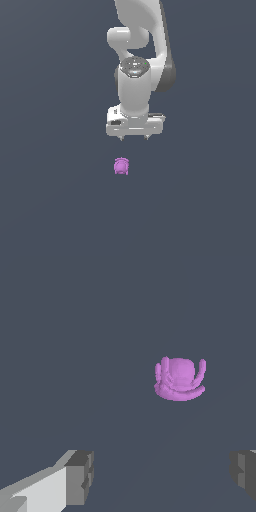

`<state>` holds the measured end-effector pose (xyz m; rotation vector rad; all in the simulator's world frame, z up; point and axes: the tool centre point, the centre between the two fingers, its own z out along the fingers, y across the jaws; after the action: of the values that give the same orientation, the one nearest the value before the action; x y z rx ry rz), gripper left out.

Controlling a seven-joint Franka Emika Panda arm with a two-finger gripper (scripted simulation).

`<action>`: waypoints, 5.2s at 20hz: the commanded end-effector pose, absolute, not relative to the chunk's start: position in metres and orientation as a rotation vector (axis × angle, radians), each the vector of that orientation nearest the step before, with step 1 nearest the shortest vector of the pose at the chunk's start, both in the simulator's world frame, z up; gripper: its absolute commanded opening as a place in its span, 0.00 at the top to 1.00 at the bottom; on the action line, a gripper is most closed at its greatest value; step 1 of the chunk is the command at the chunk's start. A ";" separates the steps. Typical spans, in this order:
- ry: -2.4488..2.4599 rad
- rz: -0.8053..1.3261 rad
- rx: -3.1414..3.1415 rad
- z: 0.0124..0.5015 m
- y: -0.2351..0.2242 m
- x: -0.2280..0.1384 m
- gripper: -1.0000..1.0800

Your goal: Pick up the object and move it to a goal position.

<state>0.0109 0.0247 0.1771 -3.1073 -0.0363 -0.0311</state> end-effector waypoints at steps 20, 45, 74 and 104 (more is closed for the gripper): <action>-0.073 -0.042 -3.123 0.179 0.026 0.023 0.04; 0.076 0.001 -3.141 0.092 -0.029 0.067 0.04; 0.077 0.000 -3.141 0.041 -0.029 0.068 1.00; 0.078 0.000 -3.140 0.216 -0.036 -0.024 1.00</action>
<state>-0.0165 -0.0352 0.2027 -3.1400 0.0776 0.0005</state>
